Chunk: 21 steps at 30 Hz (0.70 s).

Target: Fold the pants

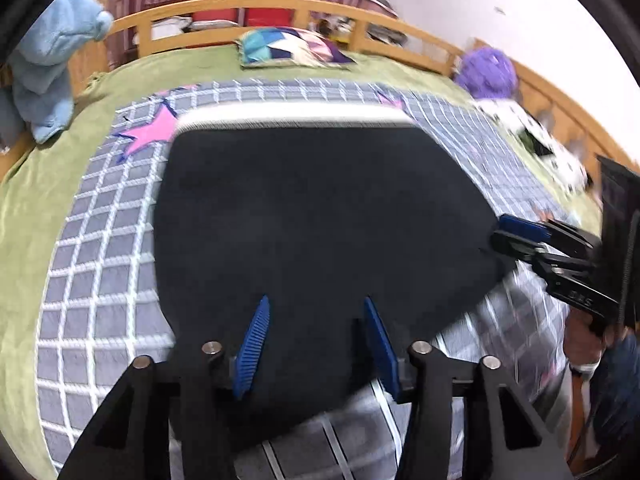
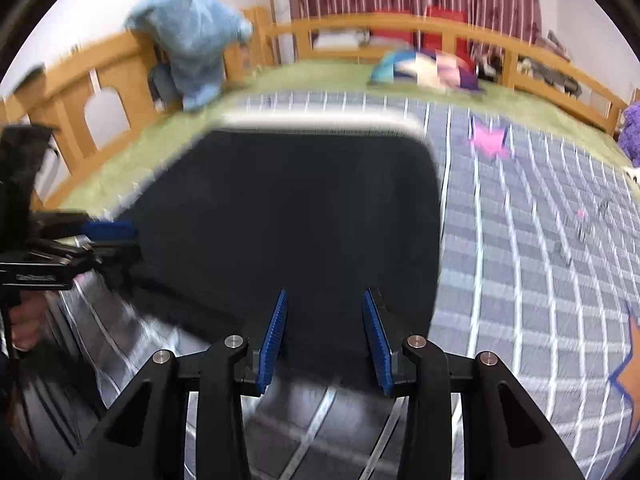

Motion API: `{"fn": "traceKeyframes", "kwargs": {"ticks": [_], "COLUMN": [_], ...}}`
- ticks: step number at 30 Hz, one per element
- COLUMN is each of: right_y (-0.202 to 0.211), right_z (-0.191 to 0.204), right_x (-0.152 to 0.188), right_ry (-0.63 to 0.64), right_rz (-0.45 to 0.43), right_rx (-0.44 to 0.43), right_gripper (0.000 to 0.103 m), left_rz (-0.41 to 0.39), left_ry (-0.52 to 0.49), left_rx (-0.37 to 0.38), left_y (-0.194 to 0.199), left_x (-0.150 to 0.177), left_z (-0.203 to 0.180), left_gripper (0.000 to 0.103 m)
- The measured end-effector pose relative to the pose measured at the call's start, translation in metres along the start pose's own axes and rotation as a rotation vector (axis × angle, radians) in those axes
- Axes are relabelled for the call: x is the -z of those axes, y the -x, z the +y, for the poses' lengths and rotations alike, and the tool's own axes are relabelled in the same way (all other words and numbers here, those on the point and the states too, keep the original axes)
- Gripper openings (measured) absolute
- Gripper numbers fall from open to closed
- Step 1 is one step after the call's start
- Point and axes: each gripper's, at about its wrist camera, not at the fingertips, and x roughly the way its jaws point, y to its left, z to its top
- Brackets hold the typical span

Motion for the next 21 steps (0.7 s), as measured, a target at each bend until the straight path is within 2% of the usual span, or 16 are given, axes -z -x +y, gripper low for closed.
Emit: {"fn": "traceKeyframes", "kwargs": {"ticks": [3,7,10,11,12,15,18,21], "right_y": [-0.005,-0.041,-0.069,-0.078,-0.096,-0.132,-0.134,-0.134], "right_z": [-0.01,-0.028,-0.032,-0.031,-0.032,-0.036,-0.046,-0.046], "right_x": [-0.033,-0.083,-0.106,-0.109,-0.11,-0.104,-0.103,-0.1], "right_ry": [-0.002,-0.067,-0.083,-0.077,-0.071,-0.066,-0.112,-0.105], "right_rz": [-0.074,-0.095,-0.11,-0.102,-0.072,0.019,0.009,0.011], "right_rx": [0.03,0.044,0.042,0.045,0.052,0.09,0.065,0.075], "right_gripper": [0.041,0.041,0.047,0.047,0.047,0.047,0.048,0.047], "left_rz": [-0.021,-0.081,-0.085,-0.065,-0.048,-0.067,-0.069,-0.07], "left_ry": [0.05,0.142,0.139,0.14,0.145,0.153,0.125,0.128], "left_rx": [-0.009,-0.018,-0.13,-0.199,-0.214,-0.192,-0.206,-0.205], "left_y": [-0.009,-0.039,-0.07,-0.086,-0.095,-0.105,-0.107,-0.105], "left_x": [-0.034,-0.087,-0.109,-0.113,-0.114,-0.108,-0.107,-0.104], "left_z": [0.012,0.031,0.038,0.041,0.044,0.05,0.049,0.048], "left_gripper": [0.051,0.056,0.058,0.058,0.058,0.059,0.06,0.06]}}
